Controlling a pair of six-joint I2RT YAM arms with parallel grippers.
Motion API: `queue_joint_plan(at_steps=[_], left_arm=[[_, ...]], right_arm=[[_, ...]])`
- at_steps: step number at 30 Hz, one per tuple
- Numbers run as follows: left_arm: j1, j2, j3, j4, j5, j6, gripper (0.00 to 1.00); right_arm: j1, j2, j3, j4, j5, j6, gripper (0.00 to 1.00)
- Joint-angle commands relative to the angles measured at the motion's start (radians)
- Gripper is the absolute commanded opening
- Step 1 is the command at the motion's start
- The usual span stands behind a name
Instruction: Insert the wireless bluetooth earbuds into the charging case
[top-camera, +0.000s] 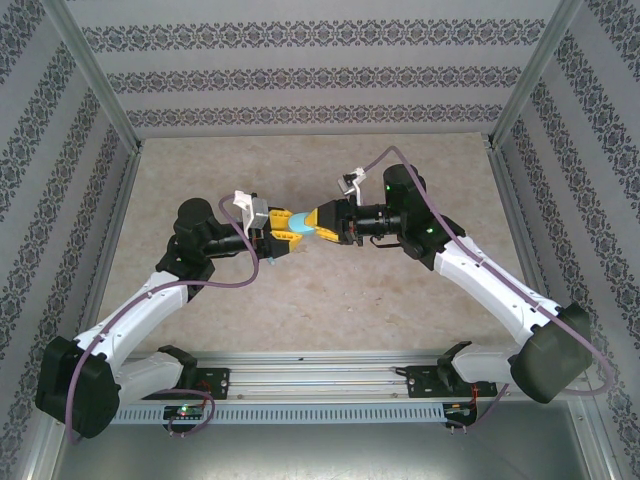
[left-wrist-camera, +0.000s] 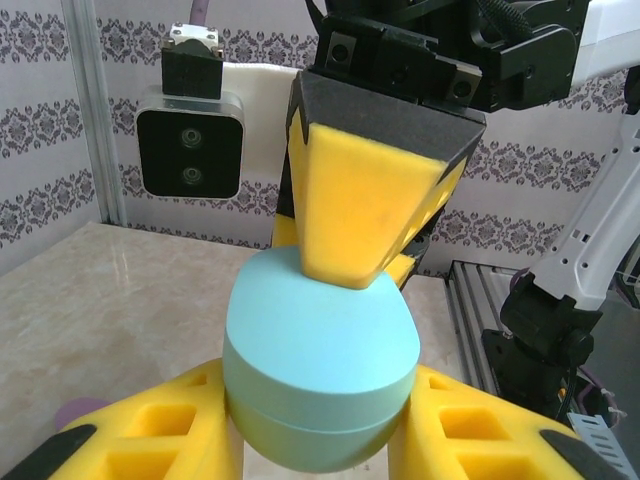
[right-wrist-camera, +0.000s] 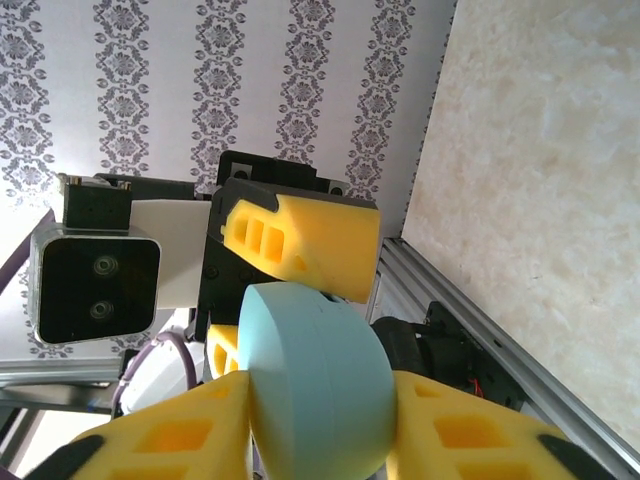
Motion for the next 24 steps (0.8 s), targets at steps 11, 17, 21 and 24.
queue_joint_plan(at_steps=[11, 17, 21, 24], left_arm=[[-0.008, -0.025, 0.045, -0.071, 0.056, -0.028, 0.17], [-0.008, -0.044, 0.089, -0.185, 0.12, -0.035, 0.15], [-0.008, -0.071, 0.094, -0.223, 0.139, -0.037, 0.15], [-0.008, -0.088, 0.091, -0.235, 0.151, -0.027, 0.15]], right_arm=[[-0.02, -0.14, 0.092, -0.248, 0.106, -0.362, 0.67], [0.027, -0.187, 0.2, -0.506, 0.253, -0.719, 0.68], [0.101, -0.175, 0.234, -0.579, 0.342, -0.905, 0.7], [0.124, -0.155, 0.249, -0.596, 0.344, -0.983, 0.71]])
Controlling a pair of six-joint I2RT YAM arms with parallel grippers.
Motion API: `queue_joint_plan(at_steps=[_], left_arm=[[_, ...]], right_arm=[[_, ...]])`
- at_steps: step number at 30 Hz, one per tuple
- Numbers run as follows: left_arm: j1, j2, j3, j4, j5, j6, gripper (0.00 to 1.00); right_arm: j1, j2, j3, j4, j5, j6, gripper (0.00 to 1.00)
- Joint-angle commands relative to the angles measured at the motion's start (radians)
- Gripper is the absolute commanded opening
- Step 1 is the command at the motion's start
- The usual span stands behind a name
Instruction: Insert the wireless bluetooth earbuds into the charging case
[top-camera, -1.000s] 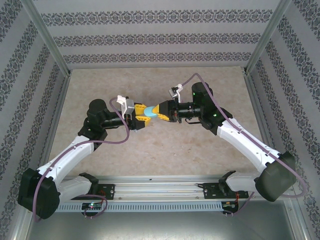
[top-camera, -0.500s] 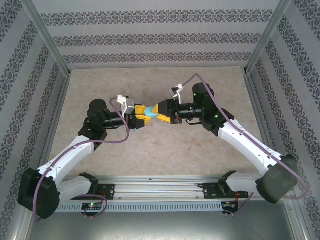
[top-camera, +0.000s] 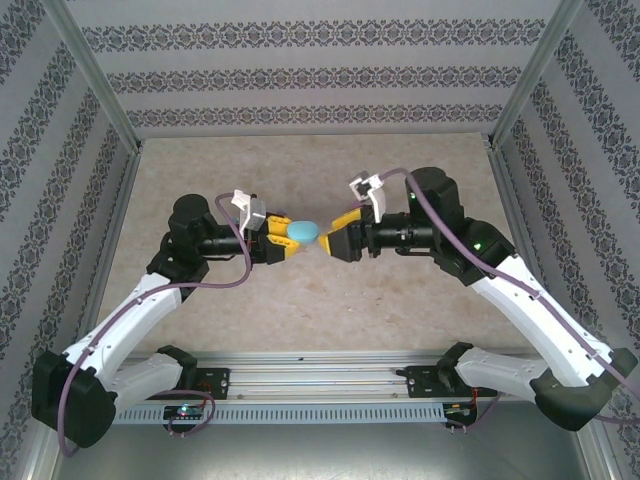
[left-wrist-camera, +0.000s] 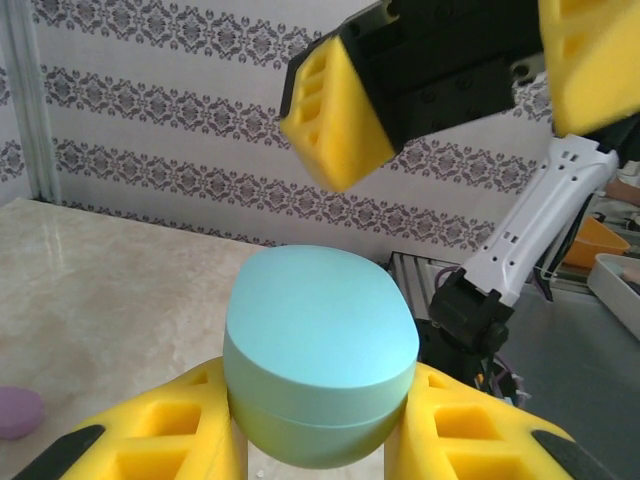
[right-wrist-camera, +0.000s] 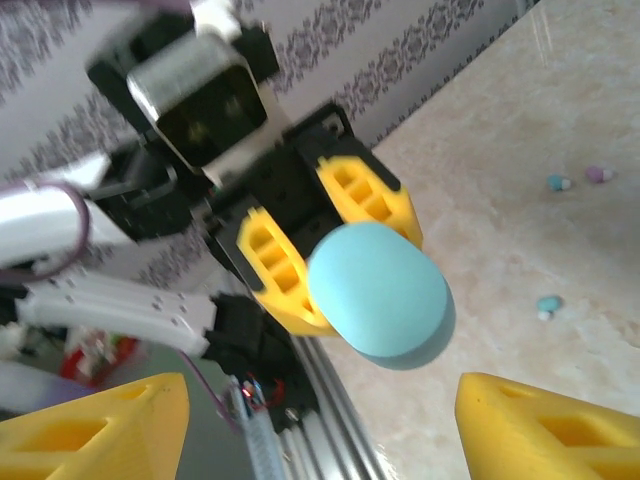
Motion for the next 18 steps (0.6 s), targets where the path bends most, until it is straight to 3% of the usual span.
queue_joint_plan(at_steps=[1, 7, 18], left_arm=[[-0.009, -0.031, 0.023, -0.043, 0.052, 0.001, 0.15], [-0.008, -0.033, 0.022, -0.037, 0.072, -0.009, 0.12], [-0.008, -0.017, 0.028, 0.014, 0.114, -0.031, 0.1]], right_arm=[[0.022, 0.032, 0.033, -0.09, 0.059, -0.197, 0.72], [0.062, 0.056, 0.058, -0.113, 0.048, -0.322, 0.75], [0.08, 0.083, 0.061, -0.076, 0.051, -0.389, 0.75]])
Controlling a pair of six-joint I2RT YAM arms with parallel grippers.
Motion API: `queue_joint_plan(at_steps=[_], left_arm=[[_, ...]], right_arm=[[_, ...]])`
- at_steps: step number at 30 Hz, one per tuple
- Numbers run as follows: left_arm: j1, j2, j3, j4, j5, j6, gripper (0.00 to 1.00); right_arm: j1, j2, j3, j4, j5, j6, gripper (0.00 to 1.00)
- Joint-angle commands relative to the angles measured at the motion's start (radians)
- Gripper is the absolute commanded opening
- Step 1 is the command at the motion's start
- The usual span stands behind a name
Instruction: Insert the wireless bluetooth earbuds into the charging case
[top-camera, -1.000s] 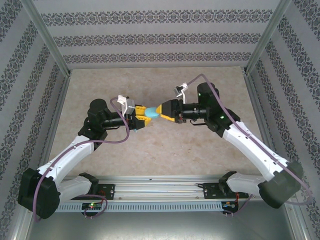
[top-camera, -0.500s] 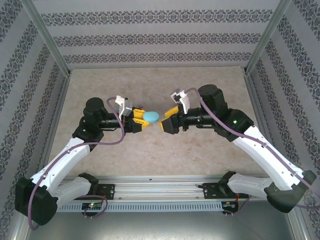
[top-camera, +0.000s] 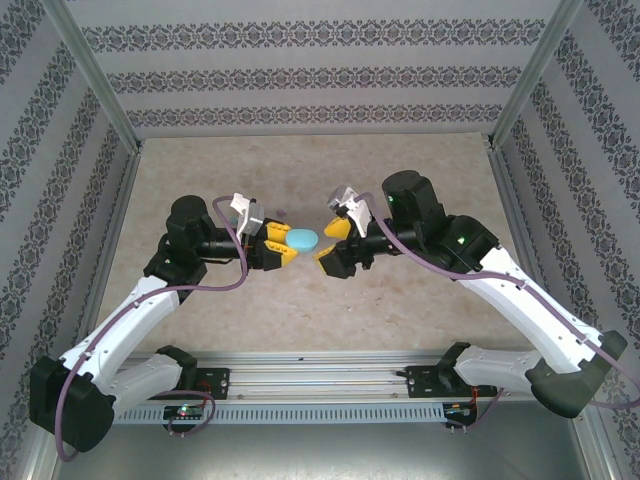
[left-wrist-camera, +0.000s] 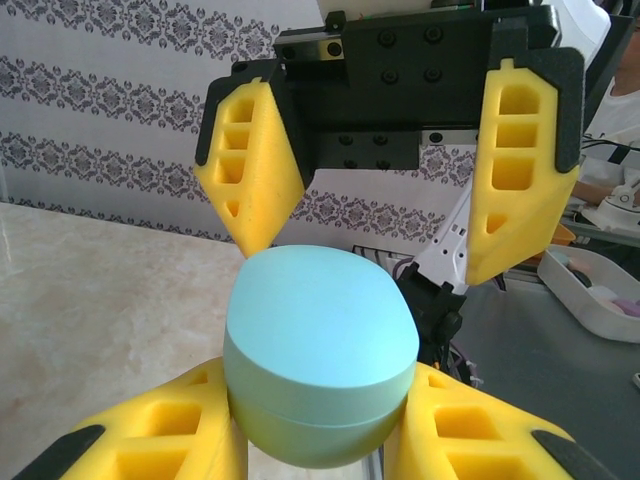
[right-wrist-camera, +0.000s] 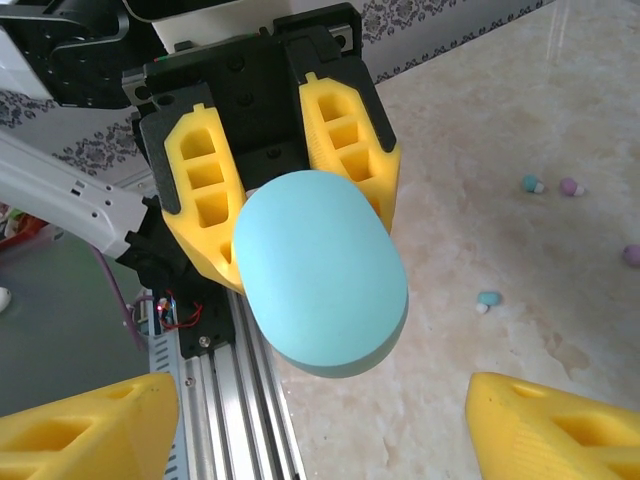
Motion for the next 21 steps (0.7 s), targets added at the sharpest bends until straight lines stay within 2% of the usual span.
queue_joint_plan(at_steps=[1, 5, 8, 15, 21], left_arm=[[-0.008, 0.004, 0.028, 0.041, 0.036, -0.016, 0.1], [-0.009, 0.01, 0.032, 0.039, 0.04, -0.022, 0.1], [-0.008, 0.017, 0.037, 0.039, 0.049, -0.03, 0.1], [-0.008, 0.018, 0.037, 0.028, 0.062, -0.038, 0.1], [-0.009, 0.017, 0.041, 0.027, 0.071, -0.044, 0.09]], right_arm=[[0.02, 0.023, 0.029, 0.031, 0.001, -0.05, 0.75], [0.028, 0.048, 0.036, 0.04, -0.003, -0.071, 0.75], [0.03, 0.068, 0.046, 0.044, -0.006, -0.077, 0.71], [0.029, 0.09, 0.058, 0.072, -0.007, -0.065, 0.45], [0.017, 0.098, 0.061, 0.091, -0.023, -0.037, 0.4]])
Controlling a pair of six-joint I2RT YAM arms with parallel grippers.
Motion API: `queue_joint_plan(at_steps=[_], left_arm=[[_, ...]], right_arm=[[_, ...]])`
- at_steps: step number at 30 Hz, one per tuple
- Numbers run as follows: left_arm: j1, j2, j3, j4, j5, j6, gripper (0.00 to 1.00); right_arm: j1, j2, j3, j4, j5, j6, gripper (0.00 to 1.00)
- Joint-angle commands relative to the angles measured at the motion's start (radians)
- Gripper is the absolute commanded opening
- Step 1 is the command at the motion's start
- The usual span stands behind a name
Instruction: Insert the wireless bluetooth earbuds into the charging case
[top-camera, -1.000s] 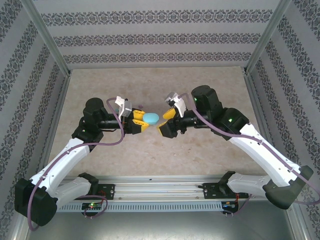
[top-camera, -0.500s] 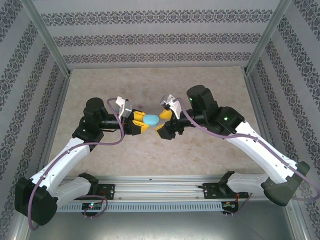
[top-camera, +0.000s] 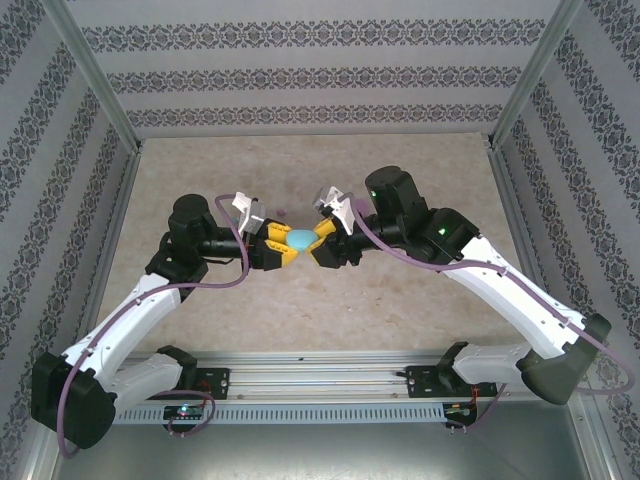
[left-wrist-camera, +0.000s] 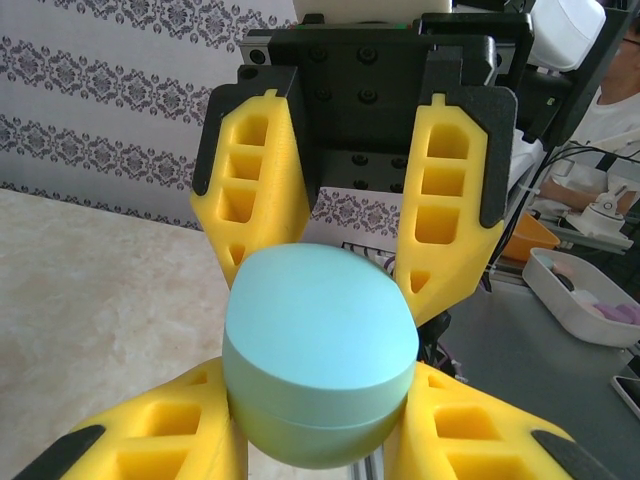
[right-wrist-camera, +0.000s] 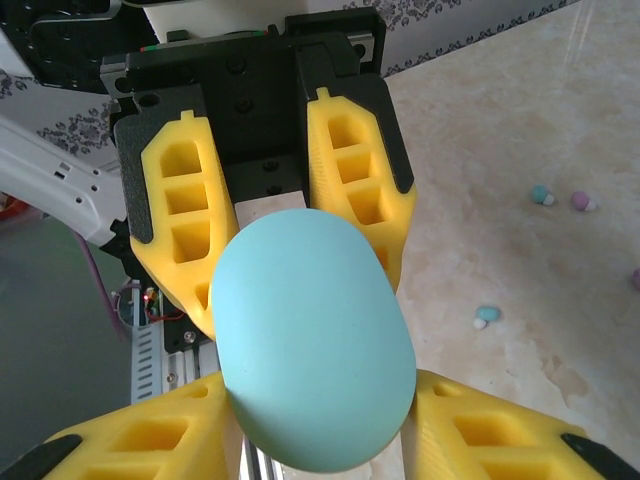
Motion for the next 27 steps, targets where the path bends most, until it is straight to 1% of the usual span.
queue_joint_plan(at_steps=[1, 8, 14, 21, 27], left_arm=[[-0.01, -0.001, 0.039, 0.027, 0.054, -0.013, 0.1], [-0.011, -0.002, 0.037, 0.038, 0.058, -0.026, 0.09], [-0.011, -0.001, 0.037, 0.051, 0.062, -0.039, 0.1], [-0.01, 0.001, 0.037, 0.066, 0.07, -0.056, 0.09], [-0.01, 0.003, 0.037, 0.07, 0.073, -0.062, 0.1]], right_arm=[[-0.008, 0.016, 0.031, 0.069, -0.021, 0.035, 0.41], [-0.077, 0.005, 0.002, 0.162, -0.1, 0.15, 0.42], [-0.12, 0.0, -0.028, 0.237, -0.134, 0.242, 0.46], [-0.127, 0.021, -0.036, 0.277, -0.14, 0.305, 0.51], [-0.123, 0.041, -0.046, 0.326, -0.197, 0.341, 0.51]])
